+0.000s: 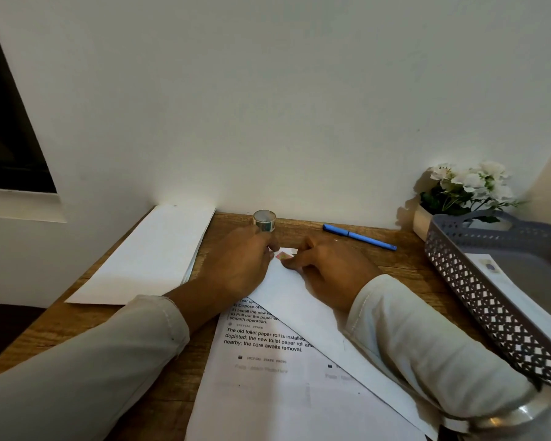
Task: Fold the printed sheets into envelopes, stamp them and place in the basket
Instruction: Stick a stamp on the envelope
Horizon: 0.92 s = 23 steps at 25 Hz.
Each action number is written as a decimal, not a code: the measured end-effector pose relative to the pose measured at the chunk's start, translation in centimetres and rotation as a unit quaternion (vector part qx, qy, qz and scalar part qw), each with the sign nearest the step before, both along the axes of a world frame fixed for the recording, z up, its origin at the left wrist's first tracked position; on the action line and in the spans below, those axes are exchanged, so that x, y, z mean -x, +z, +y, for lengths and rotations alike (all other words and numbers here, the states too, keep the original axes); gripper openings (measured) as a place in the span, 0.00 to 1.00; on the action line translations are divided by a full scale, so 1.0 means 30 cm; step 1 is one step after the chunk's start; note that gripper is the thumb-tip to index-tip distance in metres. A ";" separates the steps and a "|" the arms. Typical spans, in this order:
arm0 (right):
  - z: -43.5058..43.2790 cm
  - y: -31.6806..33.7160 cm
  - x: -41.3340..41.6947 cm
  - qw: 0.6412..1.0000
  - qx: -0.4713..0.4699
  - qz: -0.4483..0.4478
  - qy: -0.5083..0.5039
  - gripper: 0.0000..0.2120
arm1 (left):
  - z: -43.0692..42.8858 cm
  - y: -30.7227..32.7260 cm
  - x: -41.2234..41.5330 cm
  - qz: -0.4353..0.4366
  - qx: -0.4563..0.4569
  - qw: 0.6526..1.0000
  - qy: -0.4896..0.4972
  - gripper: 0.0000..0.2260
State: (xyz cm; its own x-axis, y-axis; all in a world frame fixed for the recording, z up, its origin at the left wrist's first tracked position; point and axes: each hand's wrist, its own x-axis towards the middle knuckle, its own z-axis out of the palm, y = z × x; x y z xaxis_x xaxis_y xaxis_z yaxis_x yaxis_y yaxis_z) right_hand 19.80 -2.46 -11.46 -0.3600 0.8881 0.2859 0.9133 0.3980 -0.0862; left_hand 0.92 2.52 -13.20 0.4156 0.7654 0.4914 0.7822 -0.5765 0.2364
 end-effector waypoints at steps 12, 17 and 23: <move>-0.012 -0.025 0.026 0.999 -0.008 -0.008 -0.031 0.18 | 0.011 -0.008 -0.001 -0.014 0.030 0.999 -0.006 0.15; -0.010 -0.015 0.030 0.999 -0.003 -0.013 -0.046 0.18 | 0.003 -0.006 0.003 0.002 0.020 1.000 -0.021 0.12; -0.004 -0.003 -0.013 0.999 0.003 0.010 -0.035 0.14 | -0.001 0.000 0.006 0.002 0.014 1.000 -0.023 0.10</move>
State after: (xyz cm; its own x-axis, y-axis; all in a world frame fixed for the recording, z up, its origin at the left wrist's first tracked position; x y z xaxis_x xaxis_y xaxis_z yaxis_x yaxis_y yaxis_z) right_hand 20.18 -2.56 -11.55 -0.2915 0.9128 0.2860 0.9371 0.3326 -0.1063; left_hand 0.75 2.50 -13.20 0.4522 0.7589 0.4685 0.7568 -0.6045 0.2487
